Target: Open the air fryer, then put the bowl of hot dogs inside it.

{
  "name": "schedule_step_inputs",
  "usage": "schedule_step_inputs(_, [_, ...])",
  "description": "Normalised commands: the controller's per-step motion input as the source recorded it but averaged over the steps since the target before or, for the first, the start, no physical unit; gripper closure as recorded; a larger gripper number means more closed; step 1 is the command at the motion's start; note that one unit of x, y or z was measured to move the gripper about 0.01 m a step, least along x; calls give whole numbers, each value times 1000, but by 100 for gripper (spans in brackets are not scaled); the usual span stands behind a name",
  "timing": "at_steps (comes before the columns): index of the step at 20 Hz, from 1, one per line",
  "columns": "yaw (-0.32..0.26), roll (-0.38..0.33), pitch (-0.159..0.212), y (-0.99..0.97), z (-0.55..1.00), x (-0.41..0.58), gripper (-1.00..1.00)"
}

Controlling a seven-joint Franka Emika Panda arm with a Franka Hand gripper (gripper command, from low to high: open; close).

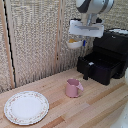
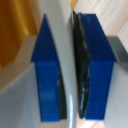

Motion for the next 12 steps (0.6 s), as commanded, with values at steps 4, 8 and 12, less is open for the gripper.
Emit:
schedule_step_inputs(4, [-105, 0, 0, -939, -38, 16, 100])
schedule_step_inputs(8, [-113, 1, -8, -906, -87, 23, 100])
schedule_step_inputs(12, [-104, 23, -18, -898, -260, 33, 100])
